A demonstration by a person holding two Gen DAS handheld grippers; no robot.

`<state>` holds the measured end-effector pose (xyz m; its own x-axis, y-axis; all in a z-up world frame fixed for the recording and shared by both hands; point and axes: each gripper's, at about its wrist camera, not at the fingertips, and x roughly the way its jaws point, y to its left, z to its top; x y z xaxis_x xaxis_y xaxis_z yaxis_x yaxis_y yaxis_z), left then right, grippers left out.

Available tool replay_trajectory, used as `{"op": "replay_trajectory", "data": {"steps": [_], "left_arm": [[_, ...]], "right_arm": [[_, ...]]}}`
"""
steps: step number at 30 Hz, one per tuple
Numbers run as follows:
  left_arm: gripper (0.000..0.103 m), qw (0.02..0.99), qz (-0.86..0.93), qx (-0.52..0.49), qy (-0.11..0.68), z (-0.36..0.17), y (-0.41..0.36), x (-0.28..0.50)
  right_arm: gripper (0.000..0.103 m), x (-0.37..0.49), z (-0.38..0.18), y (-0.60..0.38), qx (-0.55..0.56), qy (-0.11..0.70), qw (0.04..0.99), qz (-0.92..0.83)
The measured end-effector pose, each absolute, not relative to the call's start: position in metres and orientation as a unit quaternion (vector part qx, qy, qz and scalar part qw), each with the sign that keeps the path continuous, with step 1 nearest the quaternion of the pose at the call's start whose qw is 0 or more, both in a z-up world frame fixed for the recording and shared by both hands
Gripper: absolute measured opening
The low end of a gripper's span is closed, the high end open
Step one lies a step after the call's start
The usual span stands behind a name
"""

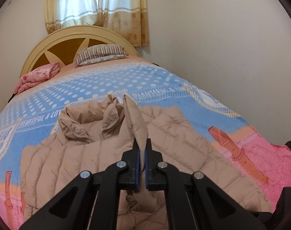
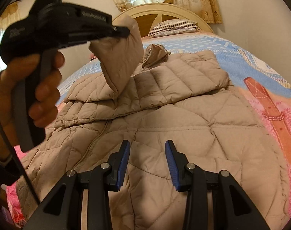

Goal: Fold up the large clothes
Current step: 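Lift the sleeve with the left tool and fold it over the jacket body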

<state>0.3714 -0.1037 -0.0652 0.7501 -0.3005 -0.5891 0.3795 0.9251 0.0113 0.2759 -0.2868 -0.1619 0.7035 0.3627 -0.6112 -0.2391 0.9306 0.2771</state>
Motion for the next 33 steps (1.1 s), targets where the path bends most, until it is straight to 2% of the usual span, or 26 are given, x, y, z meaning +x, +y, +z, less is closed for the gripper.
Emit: {"op": "replay_trajectory", "data": {"steps": [8, 12, 13, 15, 16, 22, 26, 29, 33], "left_arm": [[0.005, 0.93, -0.173, 0.103, 0.306, -0.09, -0.127, 0.376], [0.016, 0.927, -0.178, 0.105, 0.312, -0.096, -0.137, 0.374], [0.021, 0.927, -0.178, 0.109, 0.312, -0.095, -0.14, 0.372], [0.053, 0.927, -0.188, 0.105, 0.308, -0.093, -0.142, 0.367], [0.059, 0.929, -0.189, 0.105, 0.302, -0.092, -0.141, 0.365], [0.065, 0.934, -0.188, 0.096, 0.287, -0.085, -0.124, 0.36], [0.074, 0.939, -0.128, 0.147, 0.282, -0.099, -0.097, 0.37], [0.074, 0.935, -0.093, 0.137, 0.314, -0.116, -0.064, 0.388], [0.074, 0.928, -0.079, 0.103, 0.35, -0.138, -0.036, 0.403]], "right_arm": [[0.039, 0.277, -0.166, -0.291, 0.103, 0.346, 0.917, 0.169], [0.039, 0.278, -0.167, -0.292, 0.109, 0.35, 0.914, 0.172], [0.039, 0.279, -0.168, -0.292, 0.109, 0.352, 0.913, 0.173], [0.039, 0.28, -0.169, -0.292, 0.109, 0.355, 0.912, 0.173], [0.039, 0.28, -0.169, -0.291, 0.108, 0.356, 0.912, 0.173], [0.04, 0.281, -0.17, -0.289, 0.104, 0.358, 0.912, 0.172], [0.04, 0.278, -0.169, -0.292, 0.11, 0.353, 0.913, 0.174], [0.039, 0.273, -0.157, -0.297, 0.12, 0.343, 0.916, 0.171], [0.039, 0.283, -0.113, -0.295, 0.109, 0.334, 0.923, 0.155]]}}
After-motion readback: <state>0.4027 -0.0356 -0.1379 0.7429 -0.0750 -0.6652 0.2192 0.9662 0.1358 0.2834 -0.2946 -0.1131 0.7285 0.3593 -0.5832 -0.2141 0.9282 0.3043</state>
